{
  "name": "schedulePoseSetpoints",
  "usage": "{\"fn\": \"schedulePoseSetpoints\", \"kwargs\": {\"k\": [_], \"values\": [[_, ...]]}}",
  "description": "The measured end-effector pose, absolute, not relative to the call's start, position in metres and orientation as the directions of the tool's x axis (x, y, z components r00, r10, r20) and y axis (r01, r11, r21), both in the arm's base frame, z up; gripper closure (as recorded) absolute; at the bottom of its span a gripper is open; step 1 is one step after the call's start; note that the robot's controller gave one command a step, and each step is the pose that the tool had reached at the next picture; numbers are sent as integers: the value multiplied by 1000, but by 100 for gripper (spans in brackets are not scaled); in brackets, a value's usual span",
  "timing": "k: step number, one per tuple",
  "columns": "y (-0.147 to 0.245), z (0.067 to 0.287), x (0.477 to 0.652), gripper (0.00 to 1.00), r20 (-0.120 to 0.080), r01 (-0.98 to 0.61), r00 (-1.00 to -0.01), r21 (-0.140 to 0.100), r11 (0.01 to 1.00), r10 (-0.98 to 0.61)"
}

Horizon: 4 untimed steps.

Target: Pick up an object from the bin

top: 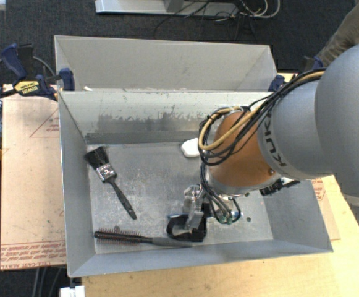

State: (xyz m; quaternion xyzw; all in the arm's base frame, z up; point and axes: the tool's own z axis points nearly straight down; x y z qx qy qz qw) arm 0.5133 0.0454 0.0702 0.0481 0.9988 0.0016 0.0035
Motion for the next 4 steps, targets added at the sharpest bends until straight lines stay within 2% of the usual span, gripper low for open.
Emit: {"fn": "schedulePoseSetpoints", "kwargs": {"k": [1, 2, 3, 4], "values": [[45, 70, 513, 100, -7, 96, -995, 4, 995, 96], [44, 152, 509, 100, -2, 81, -997, 3, 997, 81], [41, 95, 533, 100, -13, 72, -997, 5, 997, 72], [44, 64, 530, 100, -11, -131, -991, 4, 991, -131]]}}
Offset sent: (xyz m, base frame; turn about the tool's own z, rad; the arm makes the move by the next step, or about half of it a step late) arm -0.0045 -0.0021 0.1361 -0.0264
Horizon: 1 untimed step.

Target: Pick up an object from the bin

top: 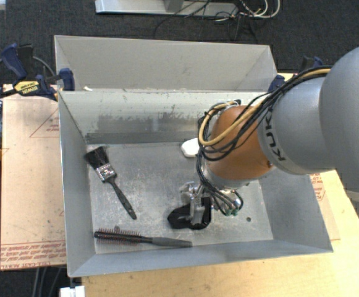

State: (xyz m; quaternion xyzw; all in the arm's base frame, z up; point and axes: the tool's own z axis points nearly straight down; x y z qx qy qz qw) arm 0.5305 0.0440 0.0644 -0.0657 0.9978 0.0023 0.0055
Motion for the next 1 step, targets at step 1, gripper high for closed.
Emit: {"fn": "schedulePoseSetpoints", "kwargs": {"k": [1], "values": [[44, 67, 529, 100, -9, -150, -989, 4, 989, -150]]}}
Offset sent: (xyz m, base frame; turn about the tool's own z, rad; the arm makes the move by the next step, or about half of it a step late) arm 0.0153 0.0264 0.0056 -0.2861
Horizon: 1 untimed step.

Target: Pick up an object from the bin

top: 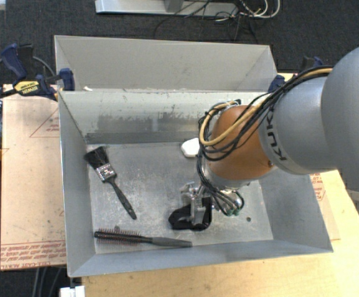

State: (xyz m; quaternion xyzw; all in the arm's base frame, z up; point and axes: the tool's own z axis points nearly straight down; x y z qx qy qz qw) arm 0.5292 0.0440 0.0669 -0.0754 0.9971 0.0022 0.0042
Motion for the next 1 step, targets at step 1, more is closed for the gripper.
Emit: {"fn": "schedulePoseSetpoints", "kwargs": {"k": [1], "values": [[71, 70, 547, 100, -16, -402, -915, 1, 916, -402]]}}
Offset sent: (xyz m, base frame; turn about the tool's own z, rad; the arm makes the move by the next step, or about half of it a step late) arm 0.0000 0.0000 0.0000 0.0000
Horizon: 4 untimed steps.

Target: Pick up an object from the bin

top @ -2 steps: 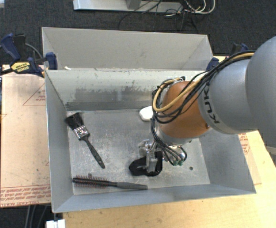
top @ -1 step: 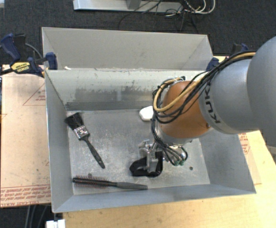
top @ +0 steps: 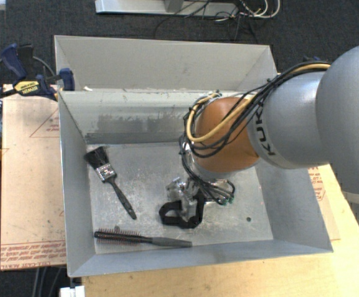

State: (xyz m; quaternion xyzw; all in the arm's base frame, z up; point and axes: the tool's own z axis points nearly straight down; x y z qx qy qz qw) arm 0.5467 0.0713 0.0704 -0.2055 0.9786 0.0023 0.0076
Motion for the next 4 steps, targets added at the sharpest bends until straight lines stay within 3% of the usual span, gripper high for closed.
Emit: {"fn": "schedulePoseSetpoints", "kwargs": {"k": [1, 2, 3, 4], "values": [[71, 70, 547, 100, -16, -402, -916, 2, 916, -402], [54, 142, 552, 100, -13, -418, -909, 3, 909, -418], [57, 104, 554, 100, -23, -411, -912, 1, 912, -410], [63, 159, 541, 100, -12, -427, -904, 4, 904, -426]]}}
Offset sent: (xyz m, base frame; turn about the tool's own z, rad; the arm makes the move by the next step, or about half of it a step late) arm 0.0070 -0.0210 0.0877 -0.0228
